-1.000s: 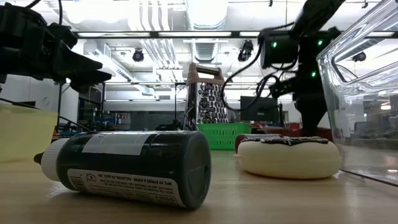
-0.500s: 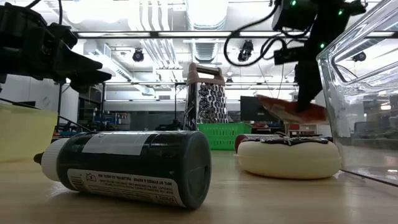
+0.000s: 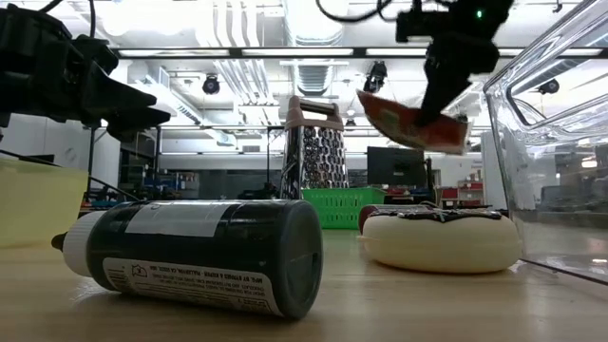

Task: Pick & Place Food Item
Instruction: Put the red popcorn pack into the transparent bin

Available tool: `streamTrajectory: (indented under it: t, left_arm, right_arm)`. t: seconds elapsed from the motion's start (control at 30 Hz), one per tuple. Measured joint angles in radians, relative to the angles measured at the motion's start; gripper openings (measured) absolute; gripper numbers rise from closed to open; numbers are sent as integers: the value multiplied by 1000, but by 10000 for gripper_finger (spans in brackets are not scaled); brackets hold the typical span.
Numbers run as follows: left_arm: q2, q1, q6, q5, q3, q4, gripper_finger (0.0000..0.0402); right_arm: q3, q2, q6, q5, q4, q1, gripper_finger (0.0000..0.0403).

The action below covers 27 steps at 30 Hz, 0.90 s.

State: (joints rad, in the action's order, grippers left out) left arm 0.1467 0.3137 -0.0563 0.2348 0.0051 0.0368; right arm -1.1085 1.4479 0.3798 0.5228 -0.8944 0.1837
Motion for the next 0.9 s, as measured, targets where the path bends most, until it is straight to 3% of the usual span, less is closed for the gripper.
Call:
streamTrajectory:
  t: [0.5, 0.9]
  left_arm:
    - [0, 0, 0, 0, 0, -1, 273]
    - [0, 0, 0, 0, 0, -1, 273]
  right_arm:
    - [-294, 228, 104, 4, -238, 221, 9]
    - [-430, 264, 353, -10, -429, 366, 10]
